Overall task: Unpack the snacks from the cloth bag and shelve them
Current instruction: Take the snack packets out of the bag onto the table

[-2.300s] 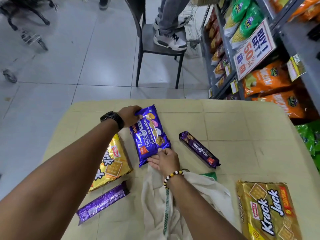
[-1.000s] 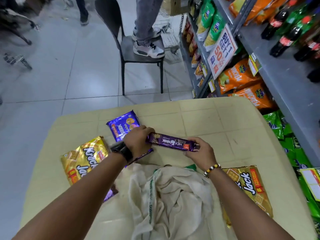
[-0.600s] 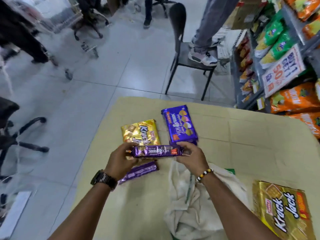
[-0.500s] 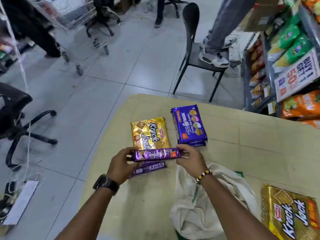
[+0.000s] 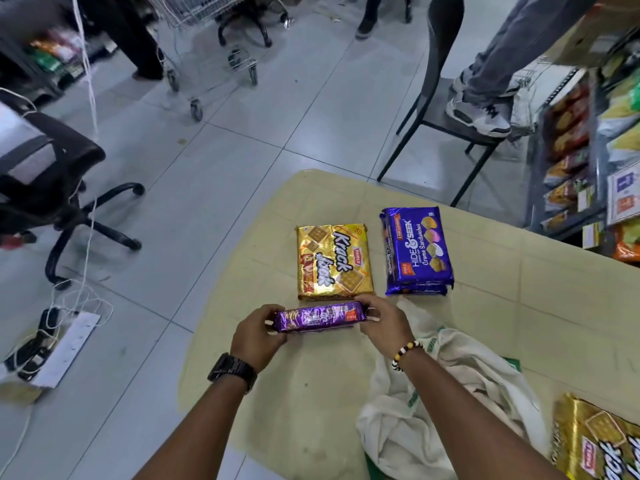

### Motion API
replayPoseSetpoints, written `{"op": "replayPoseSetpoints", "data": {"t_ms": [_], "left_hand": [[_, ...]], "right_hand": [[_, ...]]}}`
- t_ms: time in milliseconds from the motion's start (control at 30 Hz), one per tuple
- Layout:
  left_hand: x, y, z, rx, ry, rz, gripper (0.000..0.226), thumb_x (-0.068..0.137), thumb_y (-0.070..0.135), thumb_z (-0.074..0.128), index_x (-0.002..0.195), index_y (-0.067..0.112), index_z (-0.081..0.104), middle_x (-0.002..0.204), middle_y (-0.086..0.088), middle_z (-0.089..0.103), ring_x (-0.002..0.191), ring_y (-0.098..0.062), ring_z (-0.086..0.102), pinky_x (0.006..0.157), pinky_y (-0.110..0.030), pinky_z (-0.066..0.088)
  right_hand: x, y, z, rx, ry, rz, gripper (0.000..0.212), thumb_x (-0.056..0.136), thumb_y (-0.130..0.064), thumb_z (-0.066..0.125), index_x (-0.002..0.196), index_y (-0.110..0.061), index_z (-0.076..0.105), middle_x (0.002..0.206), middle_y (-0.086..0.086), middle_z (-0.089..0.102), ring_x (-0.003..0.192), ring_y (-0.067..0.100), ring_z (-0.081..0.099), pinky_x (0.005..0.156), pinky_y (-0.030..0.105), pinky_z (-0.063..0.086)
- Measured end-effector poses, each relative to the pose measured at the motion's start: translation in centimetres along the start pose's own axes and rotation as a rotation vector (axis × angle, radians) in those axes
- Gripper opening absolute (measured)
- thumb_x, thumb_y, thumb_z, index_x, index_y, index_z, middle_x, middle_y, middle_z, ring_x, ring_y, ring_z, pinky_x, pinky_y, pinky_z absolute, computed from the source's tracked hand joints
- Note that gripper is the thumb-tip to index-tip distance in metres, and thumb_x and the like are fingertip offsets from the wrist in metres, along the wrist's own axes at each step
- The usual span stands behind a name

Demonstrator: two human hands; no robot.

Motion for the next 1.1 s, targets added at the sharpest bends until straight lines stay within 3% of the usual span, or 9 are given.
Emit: {"op": "replayPoseSetpoints", "data": {"t_ms": [133, 333, 433, 533, 633, 733, 867, 1033, 1100], "left_hand": [[0.2, -0.3, 0.4, 0.019, -0.018, -0.040, 0.048, 0.069, 0.015, 0.086, 0.104, 0.035, 0.061, 0.100, 0.011, 0.066, 0.091, -0.013, 0.067, 0.075, -0.033, 0.059], [0.5, 2.0, 0.5, 0.055, -0.074, 0.013, 0.085, 0.065, 0.029, 0.090, 0.138, 0.033, 0.047, 0.119, 0.007, 0.048, 0.113, -0.013, 0.049, 0.089, -0.036, 0.055], [1.6, 4.0, 0.2, 0.010, -0.092, 0.028, 0.082, 0.069, 0.040, 0.086, 0.140, 0.033, 0.045, 0.128, 0.007, 0.047, 0.119, -0.012, 0.045, 0.096, -0.038, 0.050], [4.1, 6.1, -0.3, -0.046, -0.069, 0.029, 0.076, 0.076, 0.045, 0.081, 0.141, 0.027, 0.046, 0.137, 0.003, 0.048, 0.118, -0.013, 0.048, 0.096, -0.037, 0.047], [7.8, 7.0, -0.1, -0.136, -0.099, -0.055, 0.074, 0.083, 0.043, 0.076, 0.144, 0.022, 0.041, 0.146, -0.005, 0.047, 0.125, -0.023, 0.051, 0.096, -0.038, 0.048], [10.7, 6.5, 1.4, -0.209, -0.166, -0.180, 0.082, 0.084, 0.044, 0.075, 0.150, 0.020, 0.032, 0.151, -0.009, 0.043, 0.130, -0.030, 0.049, 0.103, -0.045, 0.047], [12.8, 5.5, 3.0, -0.179, -0.178, -0.264, 0.085, 0.085, 0.040, 0.073, 0.154, 0.018, 0.028, 0.145, -0.012, 0.051, 0.121, -0.032, 0.058, 0.101, -0.052, 0.050], [12.9, 4.2, 4.5, -0.191, -0.155, -0.307, 0.041, 0.083, 0.029, 0.073, 0.121, 0.023, 0.058, 0.121, -0.008, 0.069, 0.101, -0.028, 0.068, 0.092, -0.047, 0.057], [12.8, 3.6, 4.7, -0.283, -0.166, -0.336, 0.051, 0.082, 0.027, 0.077, 0.129, 0.020, 0.056, 0.122, -0.008, 0.067, 0.100, -0.028, 0.068, 0.091, -0.050, 0.057]], "right_hand": [[0.2, 0.0, 0.2, -0.002, -0.034, 0.013, 0.049, 0.073, 0.011, 0.069, 0.115, -0.014, 0.067, 0.107, 0.004, 0.067, 0.095, 0.014, 0.064, 0.068, 0.002, 0.048], [-1.2, 0.4, -2.6, 0.020, 0.030, 0.037, 0.055, 0.075, 0.001, 0.073, 0.123, -0.022, 0.063, 0.110, -0.004, 0.065, 0.101, 0.010, 0.063, 0.080, 0.016, 0.052], [-1.2, 0.6, -4.8, 0.079, 0.113, 0.062, 0.045, 0.081, 0.001, 0.068, 0.121, -0.018, 0.064, 0.115, 0.001, 0.067, 0.104, 0.014, 0.064, 0.079, 0.015, 0.051], [-0.1, -0.6, -5.6, 0.131, 0.149, 0.054, 0.031, 0.095, -0.009, 0.058, 0.125, -0.014, 0.063, 0.119, 0.000, 0.065, 0.112, 0.016, 0.061, 0.091, 0.030, 0.054], [1.9, -2.5, -5.2, 0.094, 0.123, 0.066, 0.033, 0.101, -0.018, 0.049, 0.133, -0.015, 0.058, 0.122, -0.006, 0.057, 0.117, 0.011, 0.053, 0.093, 0.028, 0.047], [4.9, -3.0, -3.2, 0.048, 0.020, 0.103, 0.040, 0.098, -0.026, 0.051, 0.138, -0.019, 0.051, 0.129, -0.009, 0.056, 0.121, 0.013, 0.053, 0.099, 0.036, 0.050], [7.9, -2.9, -2.1, -0.095, 0.024, 0.166, 0.047, 0.088, -0.031, 0.064, 0.131, -0.016, 0.051, 0.124, 0.003, 0.064, 0.114, 0.024, 0.062, 0.092, 0.036, 0.053], [10.1, -1.6, -1.6, -0.196, 0.077, 0.244, 0.043, 0.090, -0.027, 0.063, 0.129, -0.013, 0.052, 0.124, 0.010, 0.064, 0.111, 0.028, 0.062, 0.094, 0.039, 0.053], [10.5, -1.1, -1.4, -0.176, 0.068, 0.251, 0.036, 0.089, -0.027, 0.065, 0.122, -0.015, 0.056, 0.119, 0.008, 0.066, 0.106, 0.026, 0.064, 0.091, 0.040, 0.055]]}}
Point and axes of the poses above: each hand's wrist, its own x-axis towards the middle knuckle, its own z-axis out of the palm, y = z × x, the point moved 9 cm from there along x, towards the middle knuckle
